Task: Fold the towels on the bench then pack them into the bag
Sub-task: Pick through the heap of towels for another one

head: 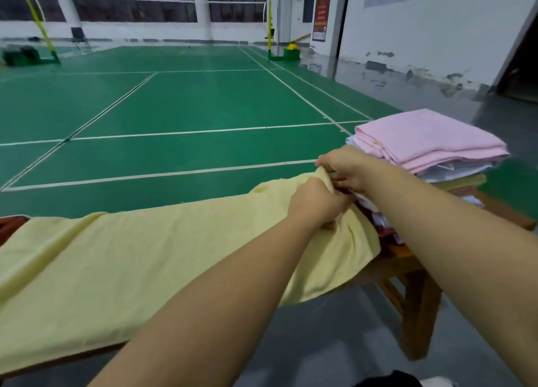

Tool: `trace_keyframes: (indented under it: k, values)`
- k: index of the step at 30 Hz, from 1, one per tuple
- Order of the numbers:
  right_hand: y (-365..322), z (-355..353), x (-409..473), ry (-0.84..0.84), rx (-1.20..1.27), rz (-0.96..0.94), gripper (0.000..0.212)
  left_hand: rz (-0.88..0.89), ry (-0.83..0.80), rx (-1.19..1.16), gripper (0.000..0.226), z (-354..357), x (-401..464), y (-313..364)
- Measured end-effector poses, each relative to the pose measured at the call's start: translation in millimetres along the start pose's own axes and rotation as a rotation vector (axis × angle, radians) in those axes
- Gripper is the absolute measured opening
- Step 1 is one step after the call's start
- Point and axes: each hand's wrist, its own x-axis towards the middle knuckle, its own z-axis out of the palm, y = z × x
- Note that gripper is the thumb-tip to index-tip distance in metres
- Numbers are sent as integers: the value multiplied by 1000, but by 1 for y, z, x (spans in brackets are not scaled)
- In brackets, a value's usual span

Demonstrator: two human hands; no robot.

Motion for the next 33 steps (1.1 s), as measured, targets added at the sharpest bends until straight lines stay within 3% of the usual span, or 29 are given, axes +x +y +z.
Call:
trace_keyframes:
  k: [2,6,11,14,22,27,31,33]
  values:
    - [1,-1,3,-41,43,47,7,-53,-17,30,45,6,2,2]
    - [8,-2,14,-65,-9,55,16,-7,-32,117,29,12,9,1]
    - [10,2,24,-73,117,-50,9,-57,-151,-291,23,4,12,-13]
    - [8,3,20,-65,231,-140,20,-65,-186,-501,18,-3,8,-21]
    - [15,9,11,31,385,-220,49,-106,-51,-880,11,-12,-6,-37]
    - [12,19,9,77,462,-254,40,-156,-67,-1031,28,-25,-15,-38]
    - [3,27,8,57,503,-224,27,-271,-87,-1079,20,-38,-20,-44]
    - [-1,30,7,45,563,-202,21,-274,-155,-1083,28,-42,-24,-47]
